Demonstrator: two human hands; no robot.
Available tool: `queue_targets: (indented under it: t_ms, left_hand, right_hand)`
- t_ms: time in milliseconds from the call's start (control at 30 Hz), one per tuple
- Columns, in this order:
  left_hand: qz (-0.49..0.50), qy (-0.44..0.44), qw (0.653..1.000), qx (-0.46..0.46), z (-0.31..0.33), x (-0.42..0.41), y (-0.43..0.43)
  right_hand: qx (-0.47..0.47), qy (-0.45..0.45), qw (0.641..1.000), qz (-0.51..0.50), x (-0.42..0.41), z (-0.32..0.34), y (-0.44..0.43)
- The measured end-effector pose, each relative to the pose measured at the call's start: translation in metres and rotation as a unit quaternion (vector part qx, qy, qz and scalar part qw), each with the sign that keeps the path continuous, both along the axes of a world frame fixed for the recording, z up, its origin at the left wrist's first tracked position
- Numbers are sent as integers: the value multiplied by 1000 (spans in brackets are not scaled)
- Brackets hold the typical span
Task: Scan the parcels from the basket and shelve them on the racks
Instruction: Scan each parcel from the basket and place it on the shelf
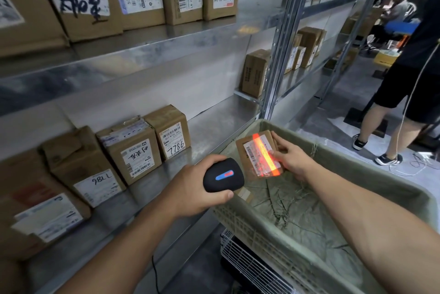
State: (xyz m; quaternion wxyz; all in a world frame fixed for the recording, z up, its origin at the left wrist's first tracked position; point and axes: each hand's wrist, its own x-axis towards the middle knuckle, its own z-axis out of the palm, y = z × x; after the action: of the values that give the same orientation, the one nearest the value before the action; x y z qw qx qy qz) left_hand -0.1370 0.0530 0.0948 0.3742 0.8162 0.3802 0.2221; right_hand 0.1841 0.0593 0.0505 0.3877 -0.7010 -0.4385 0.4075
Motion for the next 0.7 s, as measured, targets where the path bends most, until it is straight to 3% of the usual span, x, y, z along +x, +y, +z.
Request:
queue_targets:
  t_ms: [233,700]
  left_hand:
    - [1,-4,1000,-2,1,1,-3]
    - [123,-99,987,-27,-2,-11,7]
  right_hand:
    - [0,-16,1000,7,-5,0,-4]
    - [60,7,997,37,-38,2,37]
